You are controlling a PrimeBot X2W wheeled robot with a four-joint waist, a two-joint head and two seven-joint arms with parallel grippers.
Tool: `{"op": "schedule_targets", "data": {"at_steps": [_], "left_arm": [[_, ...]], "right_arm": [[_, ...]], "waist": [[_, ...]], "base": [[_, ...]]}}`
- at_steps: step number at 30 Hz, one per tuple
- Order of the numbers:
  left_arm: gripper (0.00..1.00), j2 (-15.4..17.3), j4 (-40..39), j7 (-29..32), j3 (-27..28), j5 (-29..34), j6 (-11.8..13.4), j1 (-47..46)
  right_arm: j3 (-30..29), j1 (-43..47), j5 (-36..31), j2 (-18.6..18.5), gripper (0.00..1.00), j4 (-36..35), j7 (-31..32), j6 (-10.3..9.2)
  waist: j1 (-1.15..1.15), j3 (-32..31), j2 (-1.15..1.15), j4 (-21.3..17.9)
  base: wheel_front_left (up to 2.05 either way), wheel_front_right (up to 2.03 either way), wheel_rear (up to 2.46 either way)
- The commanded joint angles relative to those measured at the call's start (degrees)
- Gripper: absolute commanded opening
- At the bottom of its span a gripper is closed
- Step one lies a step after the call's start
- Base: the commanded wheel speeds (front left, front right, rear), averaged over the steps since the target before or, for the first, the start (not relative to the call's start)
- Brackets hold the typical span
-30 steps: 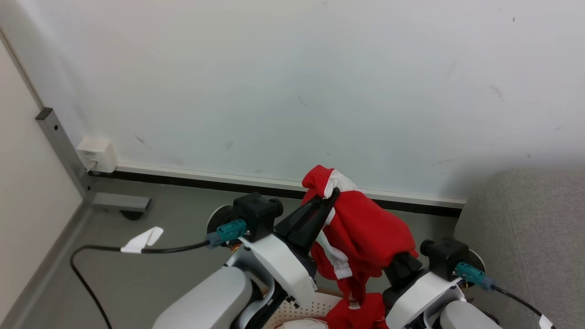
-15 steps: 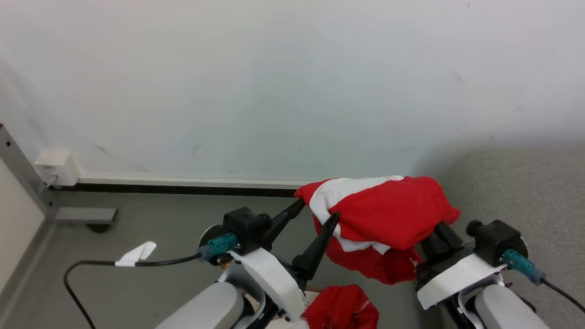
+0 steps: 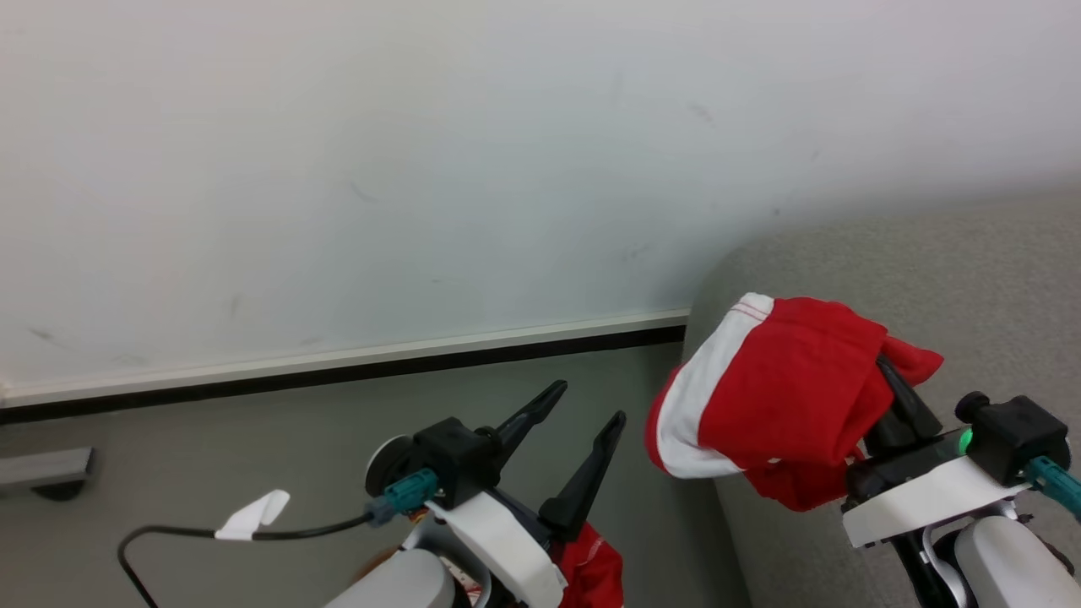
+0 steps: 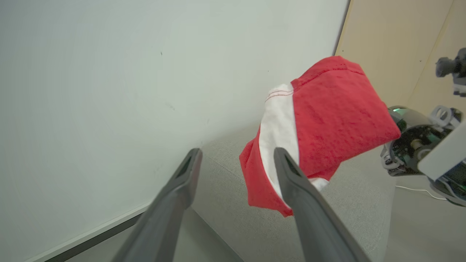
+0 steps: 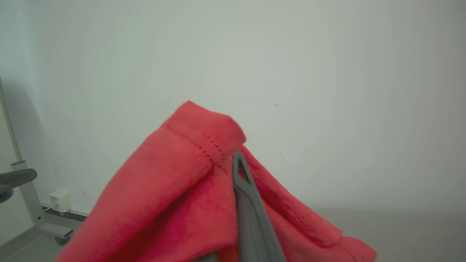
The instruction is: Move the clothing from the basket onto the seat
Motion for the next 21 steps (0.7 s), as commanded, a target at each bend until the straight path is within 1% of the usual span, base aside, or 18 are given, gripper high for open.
{"op": "schedule_targets", "data": {"at_steps": [1, 12, 21], "left_arm": [[1.0, 0.16, 0.18, -0.47, 0.11, 0.75, -0.02, 0.47], [1.0, -0.65, 2.39, -1.39, 0.91, 3.79, -0.89, 0.38], [1.0, -1.59, 3.38, -1.32, 2.41, 6.19, -2.1, 0.54]], "right_arm": [[-0.5, 0.43, -0.57, -0.47, 0.0, -0.42, 0.02, 0.03], [-3.79, 2.47, -1.33, -0.68, 0.0, -4.23, 0.02, 0.03], [-7.4, 5.31, -2.19, -0.69, 0.0, -6.85, 0.02, 0.03]], "waist": [[0.0, 0.47, 0.0, -2.09], [0.0, 3.12, 0.0, -11.02], [0.0, 4.86, 0.0, -15.84]], "base": [[0.0, 0.0, 0.0], [0.0, 0.0, 0.0], [0.0, 0.0, 0.0]]}}
